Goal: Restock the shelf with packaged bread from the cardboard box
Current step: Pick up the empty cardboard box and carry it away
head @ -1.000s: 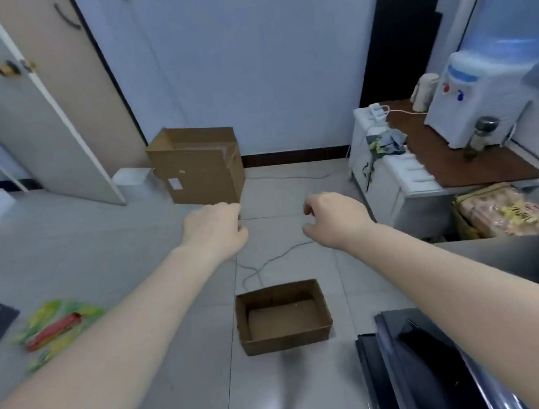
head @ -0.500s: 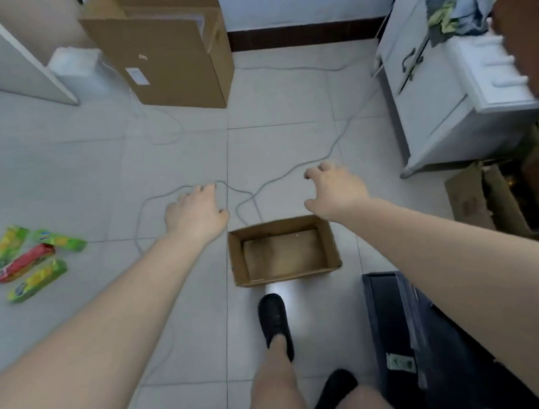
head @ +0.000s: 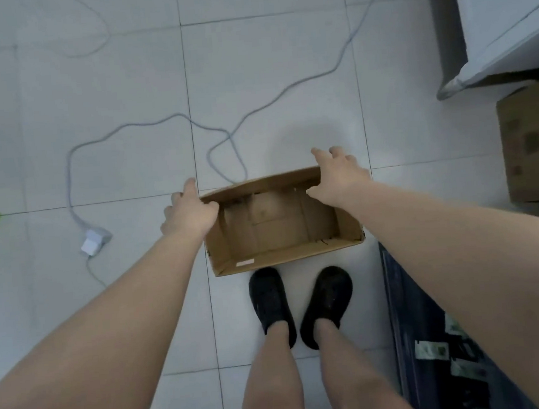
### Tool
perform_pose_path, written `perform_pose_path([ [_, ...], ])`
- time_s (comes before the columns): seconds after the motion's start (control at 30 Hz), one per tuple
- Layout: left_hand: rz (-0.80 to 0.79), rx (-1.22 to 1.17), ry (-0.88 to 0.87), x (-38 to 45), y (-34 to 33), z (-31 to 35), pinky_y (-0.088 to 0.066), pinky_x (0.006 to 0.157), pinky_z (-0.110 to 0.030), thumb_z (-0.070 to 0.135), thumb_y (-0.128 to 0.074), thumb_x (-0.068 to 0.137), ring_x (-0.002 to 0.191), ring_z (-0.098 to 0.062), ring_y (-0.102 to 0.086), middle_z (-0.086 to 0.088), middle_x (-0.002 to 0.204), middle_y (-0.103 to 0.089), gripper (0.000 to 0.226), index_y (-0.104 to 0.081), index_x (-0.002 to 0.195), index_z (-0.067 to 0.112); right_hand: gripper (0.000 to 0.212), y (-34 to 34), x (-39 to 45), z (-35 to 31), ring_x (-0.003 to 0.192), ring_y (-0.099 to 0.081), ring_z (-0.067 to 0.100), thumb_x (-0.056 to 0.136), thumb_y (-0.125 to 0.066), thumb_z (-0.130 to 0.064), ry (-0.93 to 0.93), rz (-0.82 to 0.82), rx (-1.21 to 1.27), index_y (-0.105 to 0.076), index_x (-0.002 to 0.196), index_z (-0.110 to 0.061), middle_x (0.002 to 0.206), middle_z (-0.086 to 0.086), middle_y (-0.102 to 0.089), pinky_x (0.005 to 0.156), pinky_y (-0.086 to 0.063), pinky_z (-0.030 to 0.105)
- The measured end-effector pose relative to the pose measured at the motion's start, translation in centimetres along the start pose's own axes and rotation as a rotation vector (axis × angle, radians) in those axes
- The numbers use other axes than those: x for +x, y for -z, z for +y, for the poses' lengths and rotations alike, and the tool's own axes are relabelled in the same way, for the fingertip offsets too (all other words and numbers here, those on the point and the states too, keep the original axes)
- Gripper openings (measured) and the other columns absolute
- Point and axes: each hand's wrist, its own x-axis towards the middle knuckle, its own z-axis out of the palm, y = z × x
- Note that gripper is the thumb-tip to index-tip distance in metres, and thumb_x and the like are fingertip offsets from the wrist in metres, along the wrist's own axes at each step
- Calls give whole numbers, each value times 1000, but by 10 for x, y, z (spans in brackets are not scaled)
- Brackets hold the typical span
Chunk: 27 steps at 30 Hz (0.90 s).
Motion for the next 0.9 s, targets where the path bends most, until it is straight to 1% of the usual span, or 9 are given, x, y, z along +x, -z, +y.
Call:
perform_pose_path([
  [0.1, -41, -34, 70, 38, -51, -18, -37, 103, -46, 26, -45, 89, 126, -40, -38, -15, 143, -32, 63, -19, 146, 28, 81, -49, 43, 12, 141, -15, 37, 86, -60, -31, -35, -45, 16, -8, 148, -32, 156, 7, -7, 103, -36, 54],
  [0.23, -47, -44, 132, 86, -107, -36, -37, 101, -47, 26, -45, 90, 125, -41, -38, -16, 143, -31, 65, -14, 148, 28, 87, -105, 97, 26, 145, 3, 38, 87, -61, -34, -67, -100, -7, 0, 149, -35, 159, 4, 7, 110, -23, 62],
  [0.4, -36, -99, 208, 127, -156, -50, -33, 103, -49, 27, -46, 90, 130, -42, -31, -12, 152, -18, 70, -8, 149, 27, 90, -158, 136, 42, 143, 17, 37, 86, -63, -35, -101, -72, -28, 1, 149, -36, 158, 2, 18, 109, -9, 68],
  [0.53, 3, -177, 249, 141, -180, -60, -35, 102, -51, 25, -48, 90, 131, -43, -31, -5, 157, -3, 78, 3, 149, 30, 91, -183, 153, 54, 141, 25, 37, 85, -63, -35, -137, -16, -76, 2, 149, -35, 156, 3, 26, 107, -9, 71],
  [0.6, 52, -196, 215, 140, -188, -62, -37, 99, -51, 22, -48, 90, 130, -43, -32, -6, 158, 0, 81, 7, 149, 31, 83, -187, 153, 58, 143, 19, 36, 86, -61, -30, -116, 115, -70, -6, 149, -32, 157, 4, 20, 107, -15, 69],
  [0.67, 125, -221, 162, 136, -194, -65, -39, 95, -50, 18, -49, 89, 128, -43, -34, -7, 157, -3, 83, 8, 149, 30, 77, -187, 152, 63, 145, 6, 34, 86, -59, -24, -134, 288, 0, -13, 148, -27, 159, 5, 12, 107, -25, 59],
  [0.7, 155, -240, 148, 135, -196, -67, -40, 93, -50, 16, -49, 89, 127, -43, -36, -7, 157, -5, 83, 7, 149, 30, 79, -188, 152, 66, 145, 2, 34, 86, -59, -22, -164, 330, 29, -12, 149, -25, 159, 6, 10, 106, -29, 55],
  [0.8, 171, -297, 193, 131, -199, -71, -40, 93, -50, 17, -49, 88, 124, -42, -40, -9, 153, -16, 83, 8, 149, 26, 93, -192, 150, 73, 142, -13, 36, 84, -63, -19, -261, 285, 120, 2, 150, -22, 158, 14, 0, 107, -32, 49],
  [0.9, 173, -328, 294, 130, -200, -68, -38, 95, -50, 17, -48, 89, 123, -43, -41, -15, 148, -25, 79, 4, 150, 22, 102, -193, 150, 75, 131, -33, 38, 81, -67, -19, -331, 232, 189, 9, 150, -20, 149, 20, -21, 106, -34, 45],
])
